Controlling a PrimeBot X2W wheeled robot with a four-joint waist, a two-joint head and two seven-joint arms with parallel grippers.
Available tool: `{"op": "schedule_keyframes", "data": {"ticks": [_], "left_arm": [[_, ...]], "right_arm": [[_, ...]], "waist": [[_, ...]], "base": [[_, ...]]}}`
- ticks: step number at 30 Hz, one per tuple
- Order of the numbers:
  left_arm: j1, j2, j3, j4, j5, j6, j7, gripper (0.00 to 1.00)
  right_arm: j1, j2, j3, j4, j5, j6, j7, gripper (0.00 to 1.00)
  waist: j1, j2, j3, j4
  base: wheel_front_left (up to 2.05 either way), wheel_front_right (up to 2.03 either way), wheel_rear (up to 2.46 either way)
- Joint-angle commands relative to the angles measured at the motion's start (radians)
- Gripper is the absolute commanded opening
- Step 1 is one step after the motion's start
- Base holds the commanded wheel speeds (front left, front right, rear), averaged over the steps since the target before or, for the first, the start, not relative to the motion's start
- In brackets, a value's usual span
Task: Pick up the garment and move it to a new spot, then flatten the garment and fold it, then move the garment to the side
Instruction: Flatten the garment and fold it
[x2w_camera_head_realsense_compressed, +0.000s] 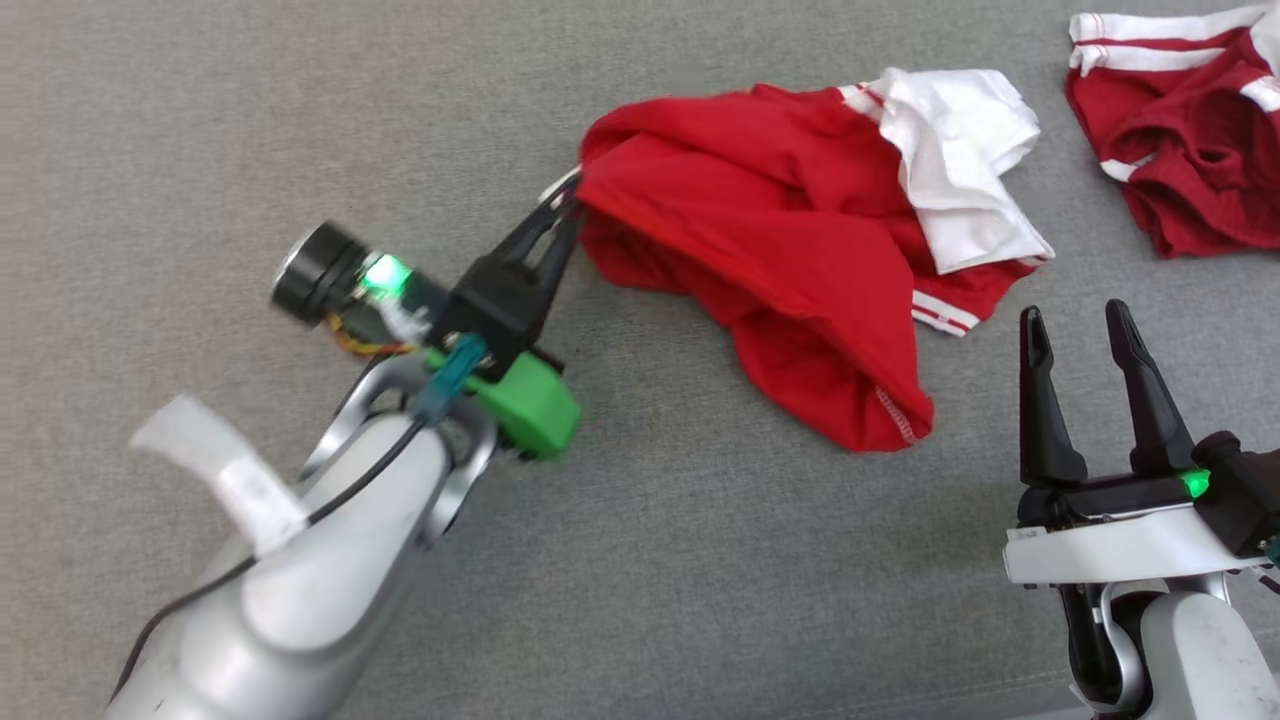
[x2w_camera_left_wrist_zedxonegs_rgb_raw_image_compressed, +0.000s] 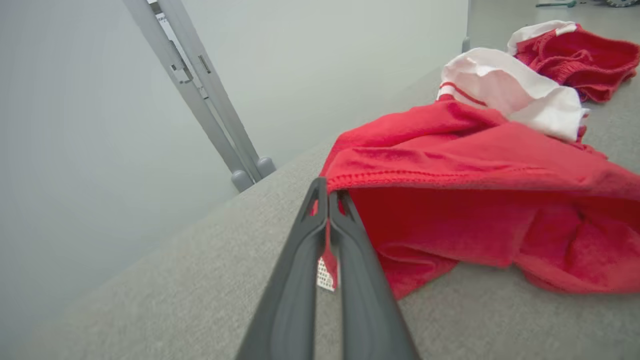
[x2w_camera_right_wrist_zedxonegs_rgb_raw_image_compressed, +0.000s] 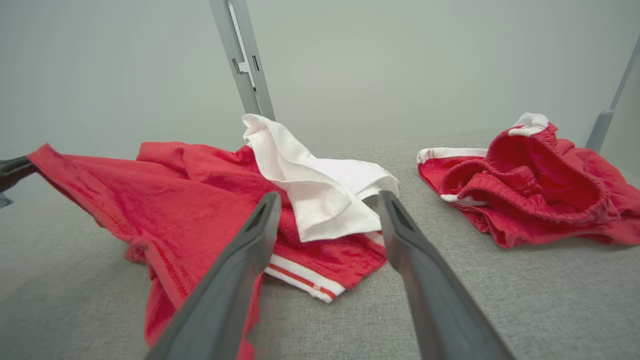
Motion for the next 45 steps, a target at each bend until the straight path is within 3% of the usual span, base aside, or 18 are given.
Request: {"op": "schedule_keyframes", "data": {"ticks": [1, 5, 9, 13, 17, 18, 19, 25, 34, 45], "left_arm": [[0.054, 0.030, 0.018, -0.041, -0.016, 0.022, 0.009, 0.00], [0.223, 0.108, 0.083, -0.167, -0.080, 0.099, 0.044, 0.00], [0.399, 0.142, 0.114, -0.227, -0.154, 0.151, 0.078, 0.00], [0.536, 0.115, 0.090, -0.226, -0.230, 0.146, 0.094, 0.00], [0.590, 0.065, 0.076, -0.186, -0.279, 0.125, 0.039, 0.03], [0.591, 0.050, 0.080, -0.180, -0.285, 0.123, 0.013, 0.72], [0.589, 0.041, 0.081, -0.174, -0.287, 0.118, -0.017, 1.00], [0.549, 0.009, 0.170, -0.195, -0.277, 0.131, -0.163, 1.00], [0.549, 0.046, 0.339, -0.244, -0.249, 0.139, -0.177, 1.00], [0.602, 0.083, 0.369, -0.219, -0.247, 0.137, -0.178, 1.00]], "right_arm": [[0.010, 0.000, -0.006, -0.002, 0.004, 0.000, -0.005, 1.00], [0.020, -0.003, -0.023, -0.008, 0.001, 0.000, 0.003, 1.00], [0.025, -0.004, -0.028, -0.022, -0.005, 0.000, 0.016, 1.00], [0.034, -0.006, -0.030, -0.035, -0.010, 0.000, 0.027, 1.00], [0.047, -0.007, -0.041, -0.047, -0.014, 0.000, 0.041, 1.00], [0.052, -0.007, -0.043, -0.049, -0.016, 0.000, 0.043, 1.00], [0.054, -0.007, -0.043, -0.053, -0.019, 0.000, 0.048, 1.00], [0.072, -0.020, -0.043, -0.092, -0.031, 0.000, 0.077, 1.00], [0.103, -0.032, -0.026, -0.137, -0.047, 0.000, 0.127, 1.00], [0.147, -0.023, -0.021, -0.152, -0.039, 0.000, 0.151, 1.00]], "waist": [[0.0000, 0.0000, -0.019, 0.026], [0.0000, 0.0000, -0.029, 0.056], [0.0000, 0.0000, -0.034, 0.077], [0.0000, 0.0000, -0.044, 0.096], [0.0000, 0.0000, -0.057, 0.117], [0.0000, 0.0000, -0.061, 0.123], [0.0000, 0.0000, -0.065, 0.127], [0.0000, 0.0000, -0.111, 0.145], [0.0000, 0.0000, -0.173, 0.134], [0.0000, 0.0000, -0.206, 0.107]], "base": [[0.00, 0.00, 0.00], [0.00, 0.00, 0.00], [0.00, 0.00, 0.00], [0.00, 0.00, 0.00], [0.00, 0.00, 0.00], [0.00, 0.00, 0.00], [0.00, 0.00, 0.00], [0.00, 0.00, 0.00], [0.00, 0.00, 0.00], [0.00, 0.00, 0.00]]}}
